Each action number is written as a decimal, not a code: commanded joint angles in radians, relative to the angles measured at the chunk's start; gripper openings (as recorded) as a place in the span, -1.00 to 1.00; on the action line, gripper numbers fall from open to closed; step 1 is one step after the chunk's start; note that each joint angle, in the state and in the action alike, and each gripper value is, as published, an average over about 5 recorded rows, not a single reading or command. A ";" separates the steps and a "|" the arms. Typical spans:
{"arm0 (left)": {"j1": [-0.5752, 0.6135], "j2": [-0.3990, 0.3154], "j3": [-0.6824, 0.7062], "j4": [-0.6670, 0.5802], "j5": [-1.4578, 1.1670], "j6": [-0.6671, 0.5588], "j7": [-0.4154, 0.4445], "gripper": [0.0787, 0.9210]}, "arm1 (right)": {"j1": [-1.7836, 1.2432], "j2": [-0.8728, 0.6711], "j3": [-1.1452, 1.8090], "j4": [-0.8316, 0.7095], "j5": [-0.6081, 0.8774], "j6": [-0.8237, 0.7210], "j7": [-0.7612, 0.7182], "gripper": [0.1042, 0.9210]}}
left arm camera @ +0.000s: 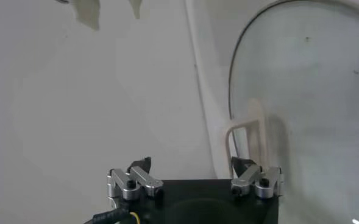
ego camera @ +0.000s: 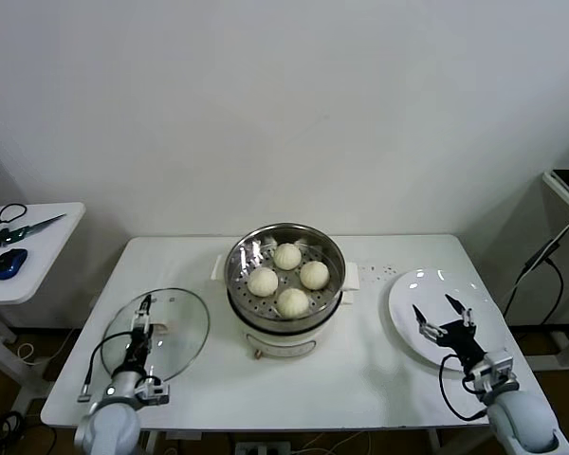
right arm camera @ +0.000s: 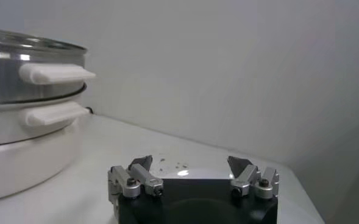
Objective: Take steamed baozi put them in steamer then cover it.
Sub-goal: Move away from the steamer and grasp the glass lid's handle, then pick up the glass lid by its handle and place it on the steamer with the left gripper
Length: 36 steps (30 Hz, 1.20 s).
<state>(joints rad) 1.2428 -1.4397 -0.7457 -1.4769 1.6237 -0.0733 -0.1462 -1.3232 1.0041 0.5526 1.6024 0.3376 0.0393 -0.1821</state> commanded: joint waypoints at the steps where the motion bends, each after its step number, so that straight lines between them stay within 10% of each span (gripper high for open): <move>1: -0.056 0.013 0.003 0.068 -0.015 0.005 -0.004 0.77 | -0.012 0.014 0.009 -0.005 -0.024 0.007 -0.005 0.76; 10: -0.066 0.016 0.006 0.094 -0.030 -0.003 -0.005 0.69 | -0.017 0.028 0.013 -0.017 -0.045 0.022 -0.015 0.76; 27: -0.040 0.020 0.015 0.060 -0.109 -0.011 -0.005 -0.45 | -0.008 0.057 0.011 -0.040 -0.106 0.050 -0.032 0.76; 36: 0.074 0.060 0.032 -0.177 -0.262 0.034 0.003 -0.83 | -0.003 0.052 0.013 -0.042 -0.103 0.053 -0.033 0.76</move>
<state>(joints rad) 1.2331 -1.4044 -0.7184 -1.4626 1.4943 -0.0704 -0.1480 -1.3272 1.0558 0.5656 1.5622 0.2431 0.0891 -0.2146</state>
